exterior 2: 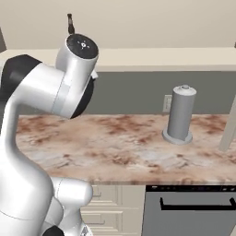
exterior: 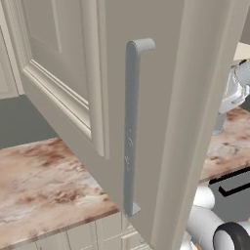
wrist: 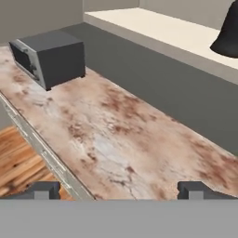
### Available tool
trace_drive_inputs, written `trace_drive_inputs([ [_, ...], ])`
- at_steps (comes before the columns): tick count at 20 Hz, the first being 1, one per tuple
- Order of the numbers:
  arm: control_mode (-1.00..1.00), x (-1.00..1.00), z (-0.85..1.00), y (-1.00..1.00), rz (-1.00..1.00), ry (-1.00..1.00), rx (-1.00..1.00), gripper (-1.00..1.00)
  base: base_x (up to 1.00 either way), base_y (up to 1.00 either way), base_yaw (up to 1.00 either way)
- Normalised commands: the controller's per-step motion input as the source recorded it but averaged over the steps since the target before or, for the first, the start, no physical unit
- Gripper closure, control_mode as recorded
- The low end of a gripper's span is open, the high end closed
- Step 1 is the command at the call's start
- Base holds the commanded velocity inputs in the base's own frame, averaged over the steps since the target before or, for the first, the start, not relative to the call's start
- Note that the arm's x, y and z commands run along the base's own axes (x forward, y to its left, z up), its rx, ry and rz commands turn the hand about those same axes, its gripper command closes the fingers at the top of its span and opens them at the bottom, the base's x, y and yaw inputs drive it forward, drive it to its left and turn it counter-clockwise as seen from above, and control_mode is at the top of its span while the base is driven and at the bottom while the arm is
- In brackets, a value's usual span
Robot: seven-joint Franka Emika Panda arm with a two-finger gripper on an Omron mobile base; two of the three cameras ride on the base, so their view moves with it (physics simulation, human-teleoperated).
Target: Open the cabinet directly in front. Then move the liquor and the mug to the dining counter with the jar on it.
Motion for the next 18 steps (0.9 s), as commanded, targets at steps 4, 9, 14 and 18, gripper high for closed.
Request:
trace_drive_inputs([
  [4,-1.0,0.0,0.53,-0.13,0.0,-0.19,0.03,-1.0,0.0,0.0,0.0],
  [9,-1.0,0.0,0.58,-0.01,0.0,-0.27,0.0,-1.0,0.0,0.0,0.0],
  [14,-1.0,0.0,0.52,0.0,0.0,-0.2,0.02,-1.0,0.0,0.0,0.0],
  [18,-1.0,0.0,0.36,0.0,0.0,-0.13,0.06,-1.0,0.0,0.0,0.0],
])
